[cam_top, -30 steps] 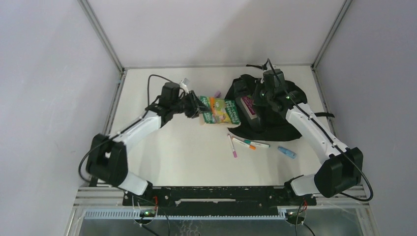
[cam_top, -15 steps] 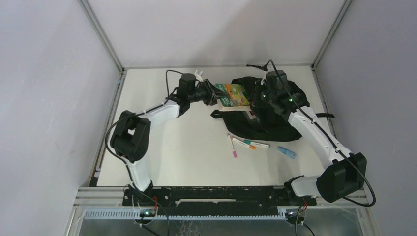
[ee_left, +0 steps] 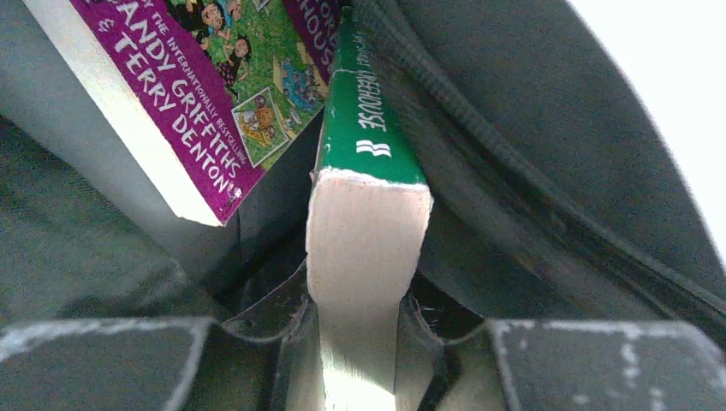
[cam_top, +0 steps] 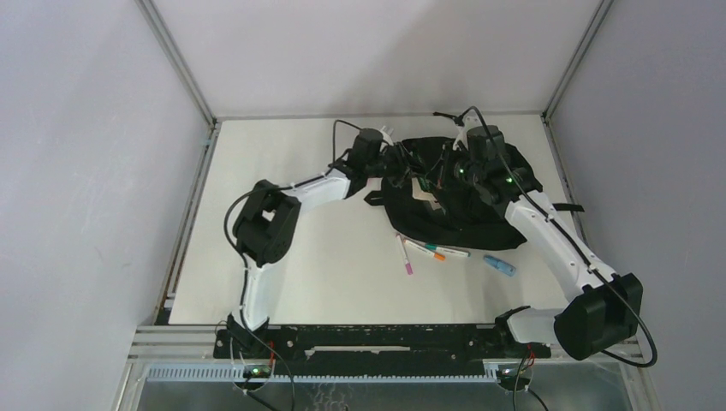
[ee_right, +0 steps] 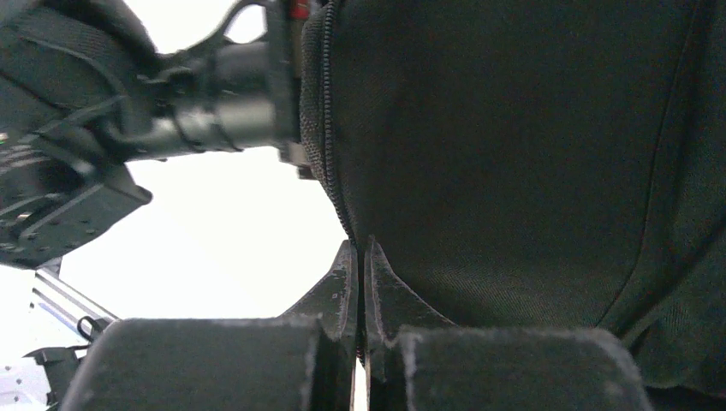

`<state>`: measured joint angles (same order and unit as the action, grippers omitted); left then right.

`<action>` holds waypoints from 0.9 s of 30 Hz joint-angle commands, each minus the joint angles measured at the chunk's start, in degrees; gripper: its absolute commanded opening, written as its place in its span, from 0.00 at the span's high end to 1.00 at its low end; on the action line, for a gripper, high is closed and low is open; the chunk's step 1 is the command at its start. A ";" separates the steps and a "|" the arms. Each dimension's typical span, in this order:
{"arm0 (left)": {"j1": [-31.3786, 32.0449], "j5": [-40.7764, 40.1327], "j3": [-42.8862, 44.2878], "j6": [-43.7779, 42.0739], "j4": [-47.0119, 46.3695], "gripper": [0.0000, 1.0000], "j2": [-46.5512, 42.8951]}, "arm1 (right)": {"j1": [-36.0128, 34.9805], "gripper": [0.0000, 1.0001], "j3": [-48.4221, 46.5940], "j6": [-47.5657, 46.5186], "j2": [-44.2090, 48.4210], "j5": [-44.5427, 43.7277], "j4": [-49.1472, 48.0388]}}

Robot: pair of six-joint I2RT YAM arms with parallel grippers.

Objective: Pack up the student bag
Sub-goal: Place the book in the student bag.

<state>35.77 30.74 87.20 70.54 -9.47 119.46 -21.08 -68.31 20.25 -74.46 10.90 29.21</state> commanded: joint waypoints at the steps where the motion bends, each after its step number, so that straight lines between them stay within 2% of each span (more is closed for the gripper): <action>1: 1.90 1.16 6.83 1.92 -6.59 1.00 2.86 | -0.32 1.00 -0.54 -0.37 2.83 4.58 -5.49; 10: 5.05 -1.14 19.83 2.83 -4.00 0.98 14.55 | -0.22 1.00 0.12 -0.05 2.21 6.00 -6.62; 11: 5.24 -1.17 21.57 2.84 -3.01 0.90 15.71 | -0.12 1.00 0.13 0.03 2.21 5.98 -6.67; 13: 5.36 -1.00 24.21 2.83 -1.36 0.62 17.39 | -0.07 1.00 0.11 0.21 2.26 5.91 -6.57; 14: 5.30 -1.00 24.20 2.84 -1.99 0.45 17.50 | 0.06 1.00 0.17 0.39 2.22 5.71 -6.35; 16: 5.25 -2.19 20.28 2.74 -6.25 0.23 14.88 | 0.39 1.00 0.12 0.51 2.29 5.41 -5.69; 17: 5.27 -3.63 17.83 2.03 -7.43 0.05 13.37 | 0.61 1.00 0.37 0.61 2.48 5.11 -5.55; 19: 5.14 -4.39 15.43 -1.00 -6.28 0.00 11.11 | 1.17 1.00 1.43 1.10 3.34 4.59 -5.78; 24: 4.75 -3.00 13.41 -6.18 -0.13 0.00 7.18 | 3.26 1.00 3.54 2.48 4.52 4.08 -6.17; 27: 4.83 -1.13 8.93 -7.32 -0.73 0.00 2.78 | 4.65 1.00 4.08 2.99 5.03 3.52 -5.93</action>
<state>40.69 27.33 99.61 67.35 -8.34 132.90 -18.33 -64.38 21.37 -71.94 14.74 26.13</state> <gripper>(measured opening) 0.996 0.010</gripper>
